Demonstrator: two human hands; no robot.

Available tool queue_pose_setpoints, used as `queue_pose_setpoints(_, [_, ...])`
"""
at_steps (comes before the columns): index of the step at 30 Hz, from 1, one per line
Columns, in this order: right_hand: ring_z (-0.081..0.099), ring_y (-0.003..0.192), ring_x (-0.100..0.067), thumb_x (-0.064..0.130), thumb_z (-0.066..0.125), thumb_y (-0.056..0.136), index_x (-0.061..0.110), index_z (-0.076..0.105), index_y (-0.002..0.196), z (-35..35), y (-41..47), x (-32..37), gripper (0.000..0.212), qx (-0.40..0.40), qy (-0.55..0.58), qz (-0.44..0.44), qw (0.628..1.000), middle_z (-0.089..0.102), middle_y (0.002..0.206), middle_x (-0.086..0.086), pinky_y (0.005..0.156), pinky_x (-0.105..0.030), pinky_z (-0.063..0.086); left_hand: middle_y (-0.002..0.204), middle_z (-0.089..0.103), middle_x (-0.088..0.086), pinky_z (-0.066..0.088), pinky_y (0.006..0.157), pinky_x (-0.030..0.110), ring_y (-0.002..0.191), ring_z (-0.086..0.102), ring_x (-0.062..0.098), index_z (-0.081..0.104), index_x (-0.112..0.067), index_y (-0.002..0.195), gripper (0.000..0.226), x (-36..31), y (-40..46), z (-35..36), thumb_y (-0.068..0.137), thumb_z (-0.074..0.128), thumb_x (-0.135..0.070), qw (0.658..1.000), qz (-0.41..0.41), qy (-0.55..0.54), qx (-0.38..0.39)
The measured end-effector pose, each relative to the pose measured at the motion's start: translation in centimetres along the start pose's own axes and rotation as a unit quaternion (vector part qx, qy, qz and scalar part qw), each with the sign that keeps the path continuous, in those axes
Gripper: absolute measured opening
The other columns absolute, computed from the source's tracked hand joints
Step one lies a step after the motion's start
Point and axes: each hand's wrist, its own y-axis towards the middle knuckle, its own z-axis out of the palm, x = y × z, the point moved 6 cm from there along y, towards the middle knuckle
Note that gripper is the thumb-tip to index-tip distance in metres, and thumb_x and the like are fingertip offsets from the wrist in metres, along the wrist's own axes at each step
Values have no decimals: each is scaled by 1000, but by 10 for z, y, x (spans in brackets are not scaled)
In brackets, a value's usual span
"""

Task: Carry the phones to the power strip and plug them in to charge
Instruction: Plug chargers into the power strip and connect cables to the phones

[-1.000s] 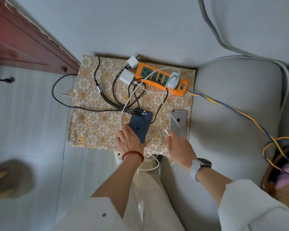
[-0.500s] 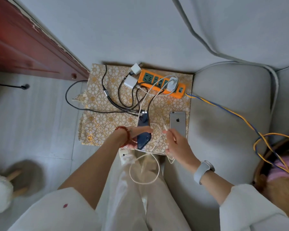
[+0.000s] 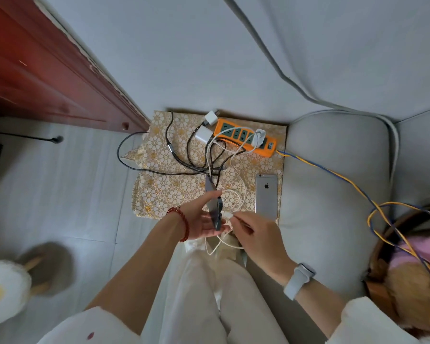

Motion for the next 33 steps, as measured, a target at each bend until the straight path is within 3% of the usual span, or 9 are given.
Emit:
queue_pose_setpoints(3, [52, 48, -18, 24, 56, 87, 12, 66, 74, 11, -3, 7, 21, 2, -52, -9, 999, 62, 56, -2, 46, -35, 45, 64, 69, 20, 58, 53, 31, 60, 69, 30, 44, 3, 100, 74, -2, -8, -7, 52, 75, -43, 999, 20, -26, -27])
queue_pose_setpoints(7, [36, 40, -13, 24, 55, 88, 16, 58, 63, 20, -3, 12, 26, -7, -95, -1, 995, 46, 46, 6, 40, -22, 25, 86, 60, 22, 57, 49, 32, 57, 68, 31, 41, 4, 109, 74, -3, -14, -14, 63, 75, -42, 994, 45, -65, -70])
queue_pose_setpoints(11, [31, 36, -13, 21, 60, 84, 15, 57, 58, 24, -1, 22, 27, -21, -165, -7, 986, 49, 41, 2, 38, -18, 15, 92, 58, 19, 56, 47, 31, 69, 64, 30, 44, 1, 108, 66, -1, -14, -15, 68, 73, -43, 986, 77, -103, -107])
queue_pose_setpoints(15, [39, 29, -17, 17, 70, 75, 14, 59, 53, 29, 2, 32, 25, -12, -245, 2, 969, 51, 36, 0, 38, -13, 8, 87, 58, 17, 57, 64, 38, 70, 61, 27, 46, -2, 111, 62, 0, -12, -15, 69, 74, -38, 969, 125, -117, -179])
queue_pose_setpoints(21, [48, 31, -19, 17, 71, 75, 13, 60, 53, 40, 2, 33, 25, -5, -258, -10, 966, 55, 39, -1, 38, -18, 23, 76, 57, 10, 54, 45, 27, 64, 58, 22, 50, -5, 87, 39, -1, -16, -24, 69, 76, -29, 951, 165, -143, -218])
queue_pose_setpoints(26, [41, 33, -19, 16, 63, 82, 11, 58, 54, 52, 4, 34, 29, -9, -206, -22, 978, 55, 41, -4, 40, -20, 25, 76, 56, 12, 55, 58, 32, 67, 57, 24, 49, -7, 78, 35, -1, -16, -38, 70, 74, -31, 961, 142, -116, -209])
queue_pose_setpoints(28, [36, 38, -16, 20, 57, 86, 10, 59, 59, 59, 9, 33, 29, 3, -167, -36, 985, 56, 44, -5, 41, -22, 26, 80, 57, 12, 55, 49, 29, 70, 58, 23, 51, -6, 83, 36, -7, -14, -48, 70, 74, -29, 963, 141, -119, -195])
queue_pose_setpoints(30, [43, 47, -16, 29, 47, 92, 12, 62, 69, 74, 16, 28, 33, 83, -160, -42, 983, 60, 55, -5, 44, -29, 36, 81, 59, 11, 55, 45, 25, 68, 58, 21, 52, -2, 96, 44, -12, -9, -63, 69, 75, -28, 963, 149, -101, -201])
queue_pose_setpoints(33, [52, 66, -15, 37, 35, 95, 13, 64, 84, 89, 25, 12, 40, 212, -139, -1, 967, 62, 75, -5, 60, -32, 49, 97, 59, 13, 54, 66, 33, 76, 57, 21, 34, 3, 126, 81, -16, 4, -91, 65, 77, -28, 947, 172, 34, -269])
